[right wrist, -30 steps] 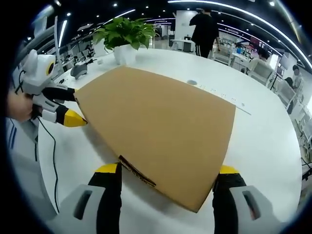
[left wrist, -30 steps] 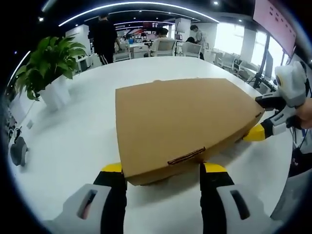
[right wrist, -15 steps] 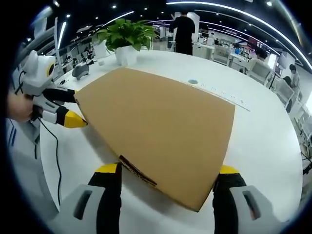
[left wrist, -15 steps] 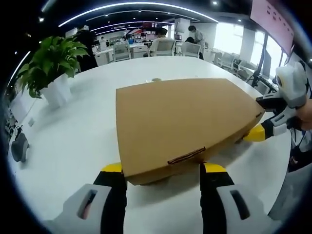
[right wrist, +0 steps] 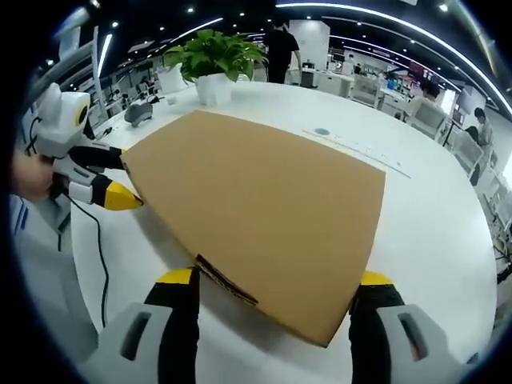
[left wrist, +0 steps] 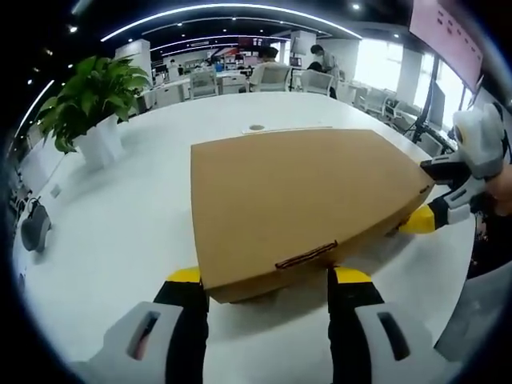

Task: Operate the shoe box by opening the lid, removing the specified soft item, and placing it in the target area until the item is outside and the box remains undamaged.

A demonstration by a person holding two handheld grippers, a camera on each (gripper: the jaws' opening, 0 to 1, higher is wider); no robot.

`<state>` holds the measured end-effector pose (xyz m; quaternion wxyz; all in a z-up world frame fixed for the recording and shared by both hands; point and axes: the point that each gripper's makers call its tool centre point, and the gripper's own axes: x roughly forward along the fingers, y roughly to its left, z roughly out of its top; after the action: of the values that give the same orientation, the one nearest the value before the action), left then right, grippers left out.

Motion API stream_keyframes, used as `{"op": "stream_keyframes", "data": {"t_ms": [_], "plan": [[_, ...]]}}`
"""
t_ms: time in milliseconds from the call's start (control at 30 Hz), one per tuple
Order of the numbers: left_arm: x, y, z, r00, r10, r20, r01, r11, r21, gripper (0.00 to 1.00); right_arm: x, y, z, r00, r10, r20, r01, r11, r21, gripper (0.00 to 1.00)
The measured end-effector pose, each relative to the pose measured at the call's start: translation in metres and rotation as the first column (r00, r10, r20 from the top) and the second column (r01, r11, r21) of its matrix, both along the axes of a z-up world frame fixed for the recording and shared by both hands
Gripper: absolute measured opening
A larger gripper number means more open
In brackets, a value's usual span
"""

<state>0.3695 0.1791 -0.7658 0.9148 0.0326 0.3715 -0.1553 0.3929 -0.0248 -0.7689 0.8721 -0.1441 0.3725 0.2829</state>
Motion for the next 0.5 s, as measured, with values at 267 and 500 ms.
{"op": "stream_keyframes", "data": {"t_ms": [267,500], "plan": [[-0.0038,-0.0002,-0.0008,1.0,0.01,-0.003,-0.01,1.0,-0.003,0.59,-0.0022,-0.0015,-0.0033,1.0,0.002,-0.004,-0.002,1.0,-0.003,0.75],[-0.0043,0.0001,-0.0013,1.0,0.015,-0.01,-0.015,1.0,-0.003,0.59,-0.0028,-0.0012,-0.0047,1.0,-0.007,-0.01,0.007,1.0,-0.008,0.75]]}}
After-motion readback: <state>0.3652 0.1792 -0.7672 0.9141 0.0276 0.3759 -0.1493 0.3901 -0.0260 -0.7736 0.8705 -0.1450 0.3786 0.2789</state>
